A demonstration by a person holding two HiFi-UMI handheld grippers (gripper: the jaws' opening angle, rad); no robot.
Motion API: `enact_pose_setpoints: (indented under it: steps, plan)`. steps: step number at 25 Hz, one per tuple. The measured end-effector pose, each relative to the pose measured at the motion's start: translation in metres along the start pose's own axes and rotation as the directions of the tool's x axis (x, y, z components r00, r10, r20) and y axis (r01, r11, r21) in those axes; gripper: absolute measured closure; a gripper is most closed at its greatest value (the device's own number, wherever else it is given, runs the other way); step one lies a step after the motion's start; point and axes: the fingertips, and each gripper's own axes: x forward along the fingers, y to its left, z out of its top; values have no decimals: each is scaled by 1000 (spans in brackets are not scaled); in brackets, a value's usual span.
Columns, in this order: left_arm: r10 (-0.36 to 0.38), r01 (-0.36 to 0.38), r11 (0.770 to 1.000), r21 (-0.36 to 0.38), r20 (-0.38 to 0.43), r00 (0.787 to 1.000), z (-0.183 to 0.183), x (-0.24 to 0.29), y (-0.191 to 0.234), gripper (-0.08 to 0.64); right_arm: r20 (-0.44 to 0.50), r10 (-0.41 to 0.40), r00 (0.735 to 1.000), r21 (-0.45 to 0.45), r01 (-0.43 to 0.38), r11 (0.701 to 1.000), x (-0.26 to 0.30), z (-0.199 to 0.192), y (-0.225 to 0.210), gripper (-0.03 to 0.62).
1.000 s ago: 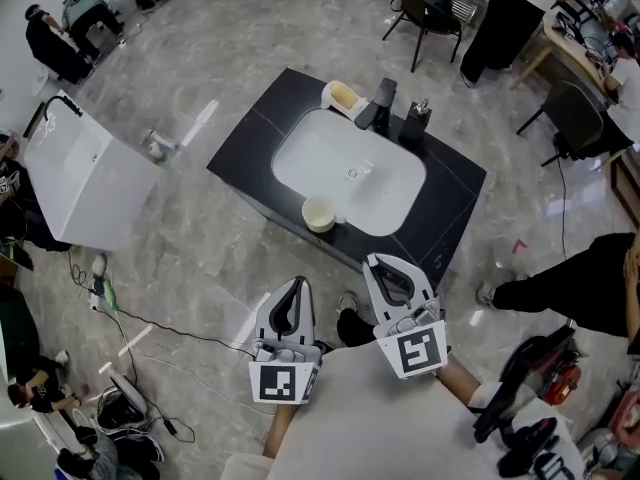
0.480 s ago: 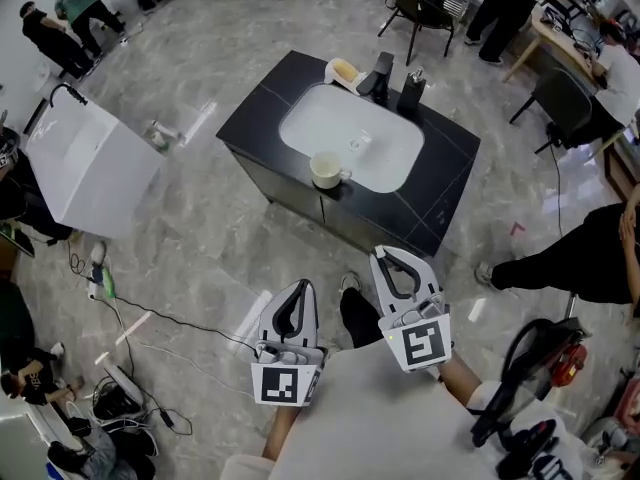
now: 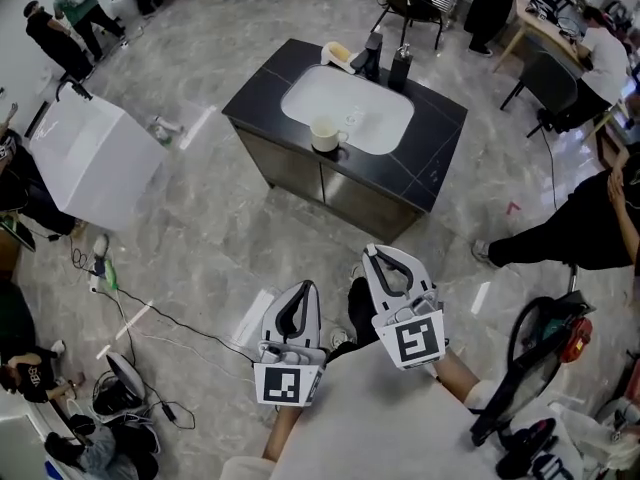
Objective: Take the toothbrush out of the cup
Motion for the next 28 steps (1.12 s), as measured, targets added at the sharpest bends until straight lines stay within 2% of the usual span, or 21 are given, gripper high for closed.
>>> enact_pose_setpoints:
  steps: [9,14,28]
  plan:
    - [-21,21,1000,3,27,999,15,-16,-17,557,-6,-23,1000,-15,23,1000,-29,12,4,568]
    - [-14,14,1000,-6,29,999,16,-16,-29,557,-16,-24,1000,-8,23,1000,-46,5,0,568]
    - [-47,46,999,23,27,999,19,-3,-65,557,-24,-38,999,19,39,999,-73,-11,-14,568]
